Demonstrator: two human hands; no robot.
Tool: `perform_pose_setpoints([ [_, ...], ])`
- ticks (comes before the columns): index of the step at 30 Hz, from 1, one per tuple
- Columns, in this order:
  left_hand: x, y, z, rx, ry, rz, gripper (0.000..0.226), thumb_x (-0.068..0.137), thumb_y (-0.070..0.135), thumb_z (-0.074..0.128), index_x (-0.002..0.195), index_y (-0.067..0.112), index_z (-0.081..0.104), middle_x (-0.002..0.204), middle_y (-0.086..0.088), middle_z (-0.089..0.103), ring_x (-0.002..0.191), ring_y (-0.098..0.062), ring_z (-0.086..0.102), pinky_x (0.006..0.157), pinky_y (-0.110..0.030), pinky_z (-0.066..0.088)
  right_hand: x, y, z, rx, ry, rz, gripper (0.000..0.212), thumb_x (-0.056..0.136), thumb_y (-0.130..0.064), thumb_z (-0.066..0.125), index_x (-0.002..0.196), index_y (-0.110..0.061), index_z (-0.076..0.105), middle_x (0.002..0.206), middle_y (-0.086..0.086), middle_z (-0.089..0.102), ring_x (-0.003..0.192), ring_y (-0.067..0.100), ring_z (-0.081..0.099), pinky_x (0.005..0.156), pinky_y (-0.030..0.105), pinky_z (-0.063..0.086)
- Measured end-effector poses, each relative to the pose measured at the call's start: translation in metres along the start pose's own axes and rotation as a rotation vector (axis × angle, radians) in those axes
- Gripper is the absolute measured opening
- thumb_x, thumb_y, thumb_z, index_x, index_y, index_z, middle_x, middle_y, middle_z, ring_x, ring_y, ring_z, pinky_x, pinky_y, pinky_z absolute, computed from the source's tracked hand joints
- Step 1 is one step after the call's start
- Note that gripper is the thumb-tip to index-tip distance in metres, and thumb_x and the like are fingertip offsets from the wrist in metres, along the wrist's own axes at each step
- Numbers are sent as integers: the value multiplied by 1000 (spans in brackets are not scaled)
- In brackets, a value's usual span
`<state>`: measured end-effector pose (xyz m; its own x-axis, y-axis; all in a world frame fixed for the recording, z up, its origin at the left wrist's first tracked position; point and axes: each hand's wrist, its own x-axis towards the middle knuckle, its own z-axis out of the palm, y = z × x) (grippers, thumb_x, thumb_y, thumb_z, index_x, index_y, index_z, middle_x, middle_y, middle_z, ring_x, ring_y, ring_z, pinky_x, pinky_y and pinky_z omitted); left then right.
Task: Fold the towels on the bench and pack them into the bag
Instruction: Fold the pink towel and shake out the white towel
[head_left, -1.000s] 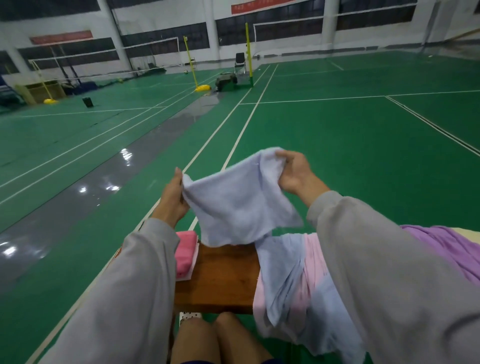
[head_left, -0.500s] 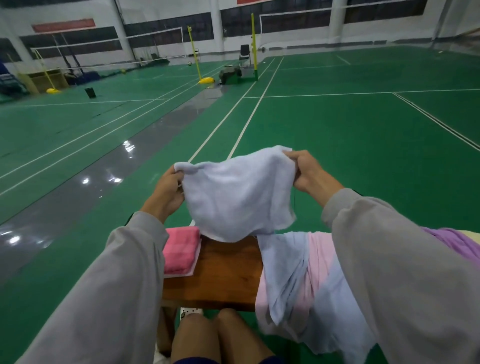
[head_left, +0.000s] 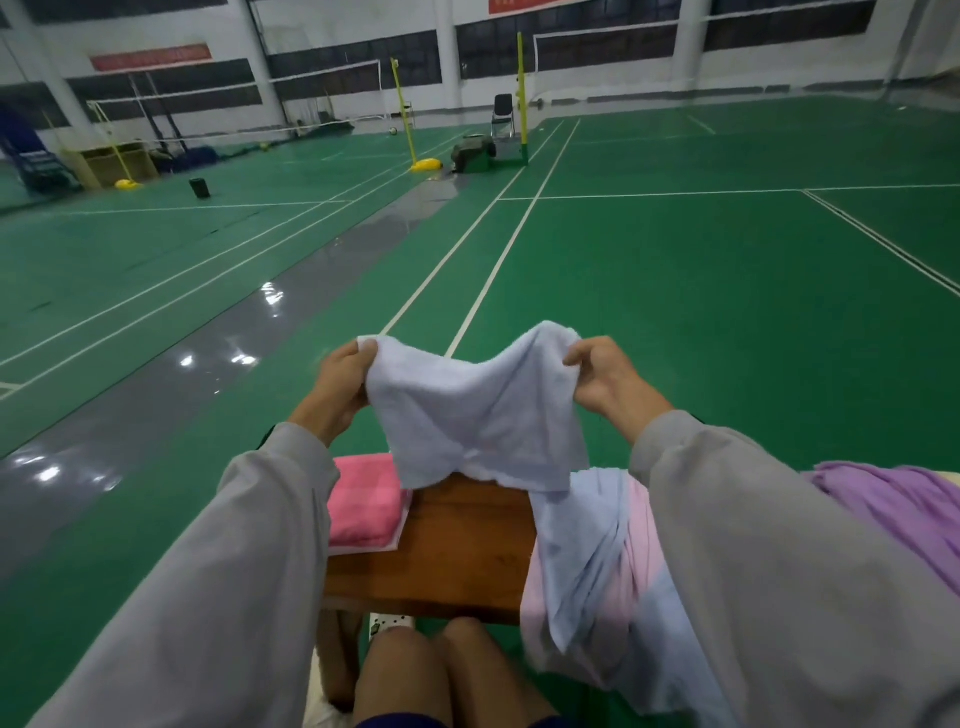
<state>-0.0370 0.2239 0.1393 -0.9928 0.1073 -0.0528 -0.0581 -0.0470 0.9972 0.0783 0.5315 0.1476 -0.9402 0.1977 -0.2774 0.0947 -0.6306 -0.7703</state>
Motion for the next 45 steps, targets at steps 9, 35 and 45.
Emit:
perform_pose_setpoints([
  [9,-1,11,2,-207,-39,-13,26,96,-5,41,92,6,65,80,-7,66,78,-20,58,63,-27,53,13,-13,-3,-145,90,185,41,77,-31,83,107,-11,65,100,8,70,96,26,68,92,43,56],
  [35,30,32,6,-358,41,-25,26,104,8,39,117,-1,60,109,-14,67,95,-24,65,77,-34,57,12,-40,-3,47,160,-71,22,90,-22,67,72,-16,57,63,3,58,61,20,58,61,28,52],
  [45,52,54,9,218,103,156,22,101,21,61,116,4,61,118,-19,66,104,-31,62,94,-48,57,20,-63,-6,-28,197,-203,18,80,-9,80,86,-7,63,81,11,67,69,23,63,71,34,57],
])
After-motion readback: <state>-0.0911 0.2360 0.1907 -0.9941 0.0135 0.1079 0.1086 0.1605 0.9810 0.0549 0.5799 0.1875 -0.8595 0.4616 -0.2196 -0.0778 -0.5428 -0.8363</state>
